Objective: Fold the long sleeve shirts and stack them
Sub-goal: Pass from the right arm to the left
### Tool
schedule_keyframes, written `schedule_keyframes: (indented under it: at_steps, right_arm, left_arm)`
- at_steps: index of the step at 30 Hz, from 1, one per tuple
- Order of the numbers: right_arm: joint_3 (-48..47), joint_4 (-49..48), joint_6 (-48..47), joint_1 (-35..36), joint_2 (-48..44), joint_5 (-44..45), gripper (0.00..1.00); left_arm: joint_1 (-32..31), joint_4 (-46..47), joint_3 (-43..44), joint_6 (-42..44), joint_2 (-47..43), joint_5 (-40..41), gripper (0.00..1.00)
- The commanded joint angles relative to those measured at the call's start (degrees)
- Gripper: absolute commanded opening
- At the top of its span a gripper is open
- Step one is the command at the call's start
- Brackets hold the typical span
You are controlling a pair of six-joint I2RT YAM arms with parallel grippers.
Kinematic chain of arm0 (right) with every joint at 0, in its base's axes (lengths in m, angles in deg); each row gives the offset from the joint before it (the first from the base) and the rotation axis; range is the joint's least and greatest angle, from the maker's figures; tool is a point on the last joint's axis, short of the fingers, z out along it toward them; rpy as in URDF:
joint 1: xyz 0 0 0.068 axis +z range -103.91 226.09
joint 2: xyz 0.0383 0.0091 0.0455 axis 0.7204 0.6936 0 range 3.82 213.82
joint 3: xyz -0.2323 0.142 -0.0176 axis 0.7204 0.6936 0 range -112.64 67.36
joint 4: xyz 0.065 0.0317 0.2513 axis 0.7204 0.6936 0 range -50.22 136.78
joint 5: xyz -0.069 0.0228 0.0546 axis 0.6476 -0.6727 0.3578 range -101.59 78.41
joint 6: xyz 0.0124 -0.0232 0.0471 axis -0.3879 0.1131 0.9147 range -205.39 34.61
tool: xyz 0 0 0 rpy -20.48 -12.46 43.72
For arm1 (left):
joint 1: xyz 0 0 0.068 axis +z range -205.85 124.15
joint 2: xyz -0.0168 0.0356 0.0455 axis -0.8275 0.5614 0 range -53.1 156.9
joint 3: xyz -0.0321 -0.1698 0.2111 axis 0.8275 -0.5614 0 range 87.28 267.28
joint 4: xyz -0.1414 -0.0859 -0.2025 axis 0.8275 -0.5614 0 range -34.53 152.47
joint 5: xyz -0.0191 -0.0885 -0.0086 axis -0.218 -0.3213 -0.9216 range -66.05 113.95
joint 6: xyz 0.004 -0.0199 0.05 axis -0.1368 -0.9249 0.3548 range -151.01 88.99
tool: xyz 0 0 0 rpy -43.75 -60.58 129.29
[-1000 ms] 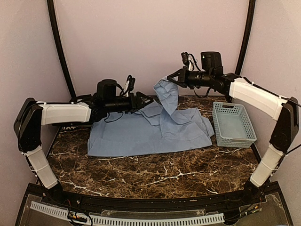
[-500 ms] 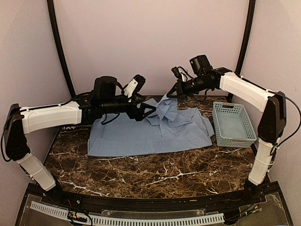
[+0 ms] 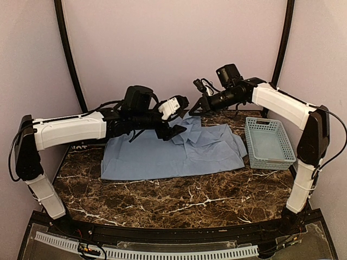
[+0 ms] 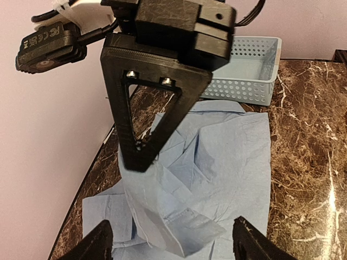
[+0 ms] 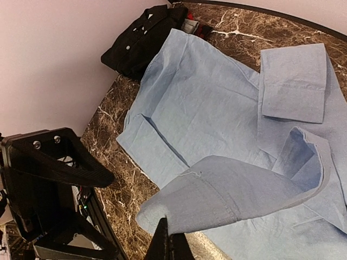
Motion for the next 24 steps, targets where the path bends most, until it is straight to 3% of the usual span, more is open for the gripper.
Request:
schedule_keyframes:
  at_steps: [1,7,11,16,19,20,24]
  right_arm:
    - [0.23,-0.35,-0.49,1.37,-1.26,-1.19,0.00]
    - [1.67,-1.65,0.07,1.84,-1.82,-1.61,0.00]
    - [2.81,-2.22,0.08,1.84,-2.05,-1.91,0.00]
    - [4.05,-2.87,0.21,1.84,-2.76,-2.43,0.00]
    - [4.70,-3.12,0.28,1.45,-3.58,-0.92,0.00]
    - [5.12,-3.43,0.44,1.06,-4.11,-0.39,0.03]
    - [8.49,-6.22,1.80,-1.48,-7.75,2.85,0.36]
  left_arm:
    - [-0.33,-1.61,4.99,1.15,3.98,2.66,0.72]
    - [-0.27,-0.62,8.01,-0.19,7.95,5.14,0.57]
    - [-0.26,1.60,8.03,-1.07,9.33,6.06,0.35]
    - [-0.21,3.10,8.38,-2.04,10.72,7.21,0.17]
    - [-0.19,2.73,9.70,-4.75,11.46,7.89,0.01]
    - [-0.18,2.25,10.59,-5.54,11.67,8.00,0.00]
    - [1.53,-2.30,15.45,-15.82,12.26,9.13,0.00]
